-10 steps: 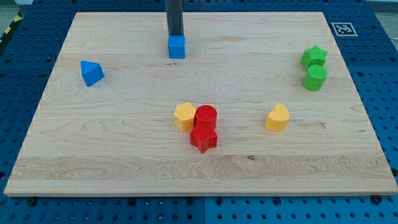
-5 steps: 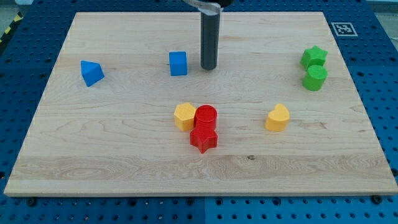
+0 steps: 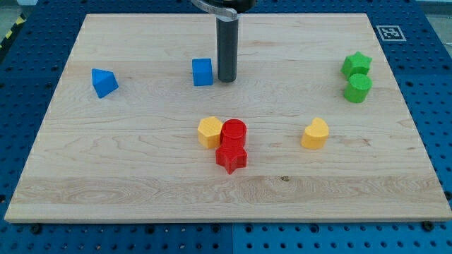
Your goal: Slide the blue cube towards blue triangle
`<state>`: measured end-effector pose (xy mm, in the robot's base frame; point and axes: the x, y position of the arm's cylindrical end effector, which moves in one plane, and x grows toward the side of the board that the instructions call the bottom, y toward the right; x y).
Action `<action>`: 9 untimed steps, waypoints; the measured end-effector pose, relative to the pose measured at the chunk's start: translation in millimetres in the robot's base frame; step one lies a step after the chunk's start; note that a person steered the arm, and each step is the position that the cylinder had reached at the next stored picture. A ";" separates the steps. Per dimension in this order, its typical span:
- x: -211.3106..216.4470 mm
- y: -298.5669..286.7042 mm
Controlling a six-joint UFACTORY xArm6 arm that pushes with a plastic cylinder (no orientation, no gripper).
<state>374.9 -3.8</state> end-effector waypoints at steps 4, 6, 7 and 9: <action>-4.4 -40.8; -9.9 -116.8; -11.1 -125.1; -11.1 -156.6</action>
<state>363.8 -160.4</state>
